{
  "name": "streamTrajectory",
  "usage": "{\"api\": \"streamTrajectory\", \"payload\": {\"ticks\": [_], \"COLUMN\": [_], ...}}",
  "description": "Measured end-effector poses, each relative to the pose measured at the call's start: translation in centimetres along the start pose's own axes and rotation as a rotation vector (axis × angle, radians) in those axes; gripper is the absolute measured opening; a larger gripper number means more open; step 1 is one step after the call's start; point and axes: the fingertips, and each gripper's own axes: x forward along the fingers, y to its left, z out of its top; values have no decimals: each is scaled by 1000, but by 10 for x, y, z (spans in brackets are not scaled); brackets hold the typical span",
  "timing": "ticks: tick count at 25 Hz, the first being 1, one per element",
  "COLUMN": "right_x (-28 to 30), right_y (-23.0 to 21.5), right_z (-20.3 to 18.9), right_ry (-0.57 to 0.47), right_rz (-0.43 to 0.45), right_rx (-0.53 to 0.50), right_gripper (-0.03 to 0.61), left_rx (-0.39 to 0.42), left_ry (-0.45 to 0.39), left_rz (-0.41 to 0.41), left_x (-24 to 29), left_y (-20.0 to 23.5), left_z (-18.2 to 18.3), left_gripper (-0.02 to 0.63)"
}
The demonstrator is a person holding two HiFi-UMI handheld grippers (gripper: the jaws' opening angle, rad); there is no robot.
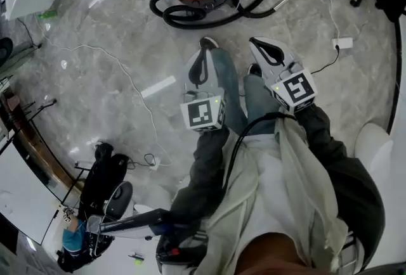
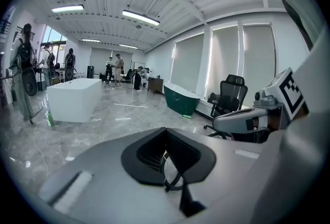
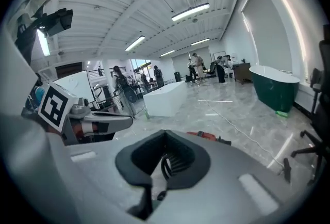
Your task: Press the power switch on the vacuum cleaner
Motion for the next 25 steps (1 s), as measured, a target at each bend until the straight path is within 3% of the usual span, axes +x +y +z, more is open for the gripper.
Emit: {"api": "streamTrajectory", "payload": {"ticks": [6,10,19,25], "right_x": [-85,-127,-176,-192], "right_y": [28,43,76,112], "right_z": [14,17,7,7], "right_ry": [-44,-56,-58,-58], "right_rz": [49,63,59,55], "right_rx": [-48,-73,-102,-129], "right_gripper": [0,0,1,1], "left_rx": [7,12,39,29], "left_ry": [-47,-75,-92,-104], "left_rz": [20,41,71,36], "left_x": [-69,-100,-164,-199], "left_y": [-75,-103,-121,-123], "left_z": [8,16,29,21], "left_gripper": [6,6,6,6]}}
